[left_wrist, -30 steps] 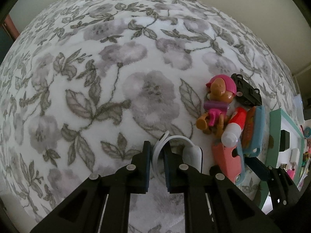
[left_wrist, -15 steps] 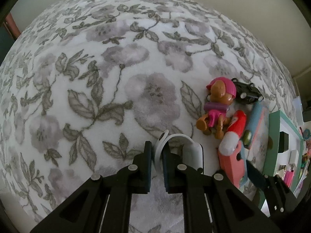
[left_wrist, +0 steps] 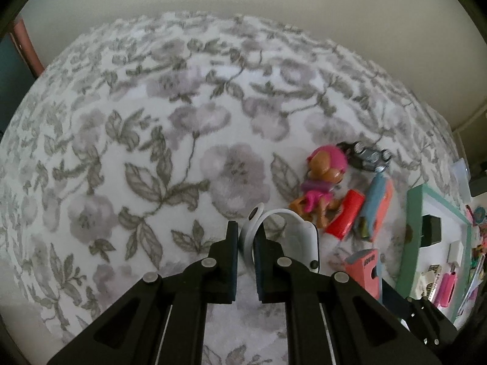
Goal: Organize rigid objects
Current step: 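Carry the white watch and pink-blue toy into the tray and open both tools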
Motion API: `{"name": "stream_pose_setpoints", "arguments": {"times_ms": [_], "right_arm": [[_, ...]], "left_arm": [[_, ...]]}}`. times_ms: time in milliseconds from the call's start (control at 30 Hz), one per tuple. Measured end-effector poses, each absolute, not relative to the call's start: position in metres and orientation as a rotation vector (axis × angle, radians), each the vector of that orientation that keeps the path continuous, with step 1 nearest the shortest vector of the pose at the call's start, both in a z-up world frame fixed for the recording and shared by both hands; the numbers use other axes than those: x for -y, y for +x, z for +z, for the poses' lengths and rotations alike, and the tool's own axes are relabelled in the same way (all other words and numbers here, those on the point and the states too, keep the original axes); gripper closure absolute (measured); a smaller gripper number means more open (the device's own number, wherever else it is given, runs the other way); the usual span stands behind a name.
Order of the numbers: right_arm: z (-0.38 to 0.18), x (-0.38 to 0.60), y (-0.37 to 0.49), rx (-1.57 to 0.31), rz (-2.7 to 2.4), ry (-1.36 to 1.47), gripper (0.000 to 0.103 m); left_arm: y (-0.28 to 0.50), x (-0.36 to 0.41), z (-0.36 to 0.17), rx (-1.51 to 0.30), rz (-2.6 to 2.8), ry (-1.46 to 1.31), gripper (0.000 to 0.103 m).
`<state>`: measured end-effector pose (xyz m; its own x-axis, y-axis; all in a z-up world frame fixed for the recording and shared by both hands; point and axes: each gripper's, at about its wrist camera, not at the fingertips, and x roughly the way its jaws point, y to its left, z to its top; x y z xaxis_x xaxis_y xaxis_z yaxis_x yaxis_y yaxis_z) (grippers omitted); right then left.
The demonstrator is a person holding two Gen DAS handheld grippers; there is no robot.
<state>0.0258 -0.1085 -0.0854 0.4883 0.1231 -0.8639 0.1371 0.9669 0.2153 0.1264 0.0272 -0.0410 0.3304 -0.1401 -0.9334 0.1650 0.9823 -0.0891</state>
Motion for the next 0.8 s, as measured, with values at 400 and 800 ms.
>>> {"name": "stream_pose_setpoints", "arguments": {"times_ms": [400, 800], "right_arm": [[-0.034, 0.145, -0.003, -0.929, -0.007, 0.385, 0.055], [-0.016, 0.213, -0.028, -0.907, -0.139, 0.474, 0.055]], "left_arm": [[0.109, -0.008, 0.004, -1.075, -0.236, 0.032, 0.094], [0.084, 0.044, 0.003, -1.079, -0.342, 0.072, 0.094]]}}
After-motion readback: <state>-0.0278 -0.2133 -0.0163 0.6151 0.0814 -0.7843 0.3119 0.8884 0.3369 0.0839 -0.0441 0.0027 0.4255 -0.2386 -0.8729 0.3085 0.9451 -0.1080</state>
